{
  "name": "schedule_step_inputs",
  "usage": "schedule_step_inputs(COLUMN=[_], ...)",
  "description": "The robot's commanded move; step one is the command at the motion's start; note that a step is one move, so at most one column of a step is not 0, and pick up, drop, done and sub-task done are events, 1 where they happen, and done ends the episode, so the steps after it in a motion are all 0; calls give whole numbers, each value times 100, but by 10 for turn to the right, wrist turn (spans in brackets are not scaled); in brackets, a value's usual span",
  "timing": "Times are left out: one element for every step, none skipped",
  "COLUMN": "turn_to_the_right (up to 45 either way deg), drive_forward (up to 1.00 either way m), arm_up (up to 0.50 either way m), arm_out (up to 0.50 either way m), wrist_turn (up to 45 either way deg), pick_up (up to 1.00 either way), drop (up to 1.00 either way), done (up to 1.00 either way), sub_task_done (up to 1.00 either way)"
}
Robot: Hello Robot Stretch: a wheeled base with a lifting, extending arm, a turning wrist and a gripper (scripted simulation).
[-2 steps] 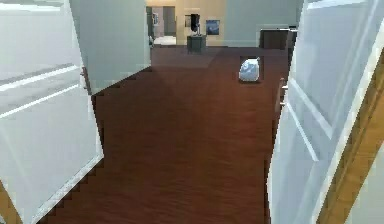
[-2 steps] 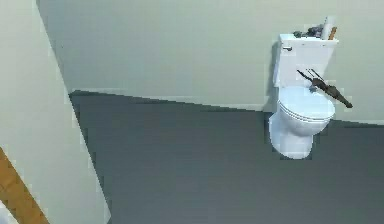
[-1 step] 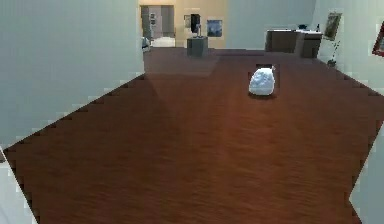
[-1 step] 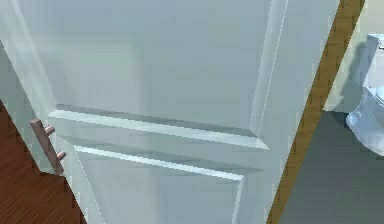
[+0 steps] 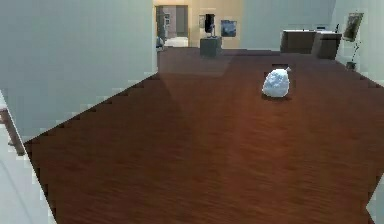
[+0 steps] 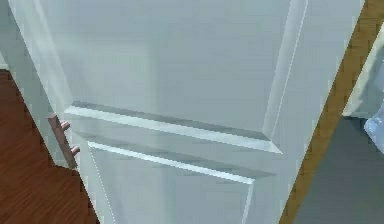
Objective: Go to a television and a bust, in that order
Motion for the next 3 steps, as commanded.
schedule_step_inputs(turn_to_the_right=[0, 60, 0], drive_forward=[45, 0, 100], arm_up=[0, 0, 0], arm_out=[0, 0, 0], wrist_turn=[0, 0, 0], pick_up=[0, 0, 0], drop=[0, 0, 0], done=[0, 0, 0], sub_task_done=[0, 0, 0])
